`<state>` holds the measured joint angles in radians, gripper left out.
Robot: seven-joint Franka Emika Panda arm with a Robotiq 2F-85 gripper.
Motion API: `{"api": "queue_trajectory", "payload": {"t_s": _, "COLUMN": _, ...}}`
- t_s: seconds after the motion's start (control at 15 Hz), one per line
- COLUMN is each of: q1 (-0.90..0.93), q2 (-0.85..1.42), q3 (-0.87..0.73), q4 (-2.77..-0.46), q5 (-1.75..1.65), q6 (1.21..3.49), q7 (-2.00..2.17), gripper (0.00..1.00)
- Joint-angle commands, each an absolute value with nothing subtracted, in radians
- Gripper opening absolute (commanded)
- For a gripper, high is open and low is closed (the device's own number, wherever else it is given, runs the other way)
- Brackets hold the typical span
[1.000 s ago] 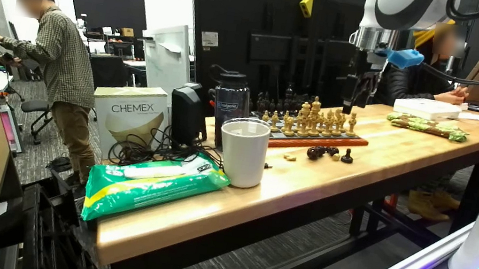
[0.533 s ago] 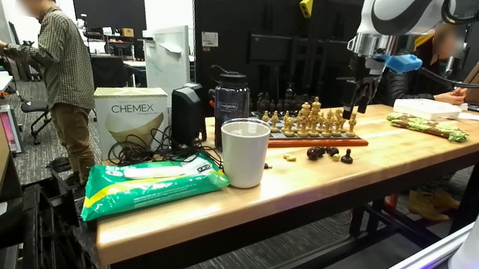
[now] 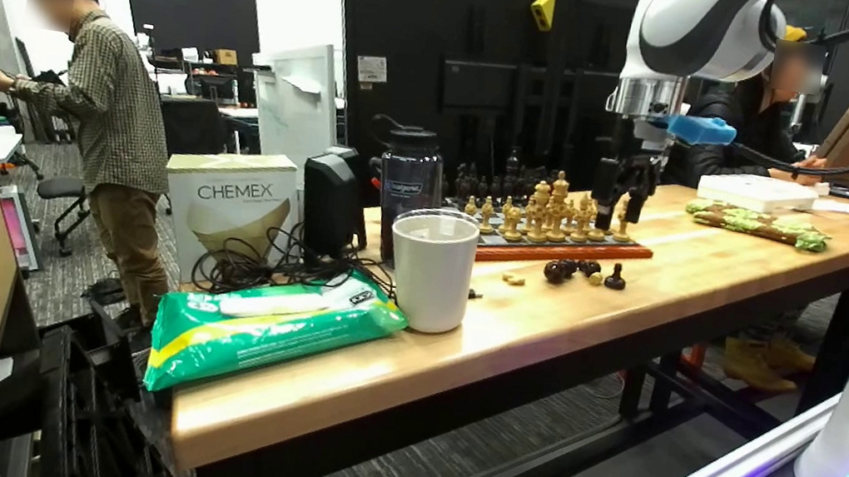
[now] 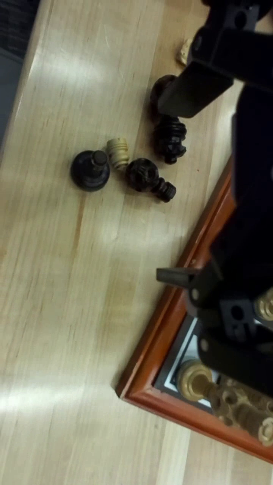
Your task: Pick up the rook chess piece and put it on the chess board
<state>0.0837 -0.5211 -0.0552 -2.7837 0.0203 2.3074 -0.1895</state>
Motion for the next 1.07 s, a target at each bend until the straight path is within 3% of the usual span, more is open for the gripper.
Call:
{"api": "queue_trajectory", "payload": {"t_s": 0.0, "q1": 0.102, "q2": -0.493, "q3": -0.040, "q4": -2.782, "q5": 0.080, "q6": 2.321, "q7": -0.160, "gripper": 1.00}}
{"api": "queue_trajectory", "payload": {"t_s": 1.0, "q1": 0.085, "q2": -0.389, "q3": 0.001, "q4": -2.782, "q5": 0.132, "q6": 2.302, "q7": 0.003, "gripper": 1.00}}
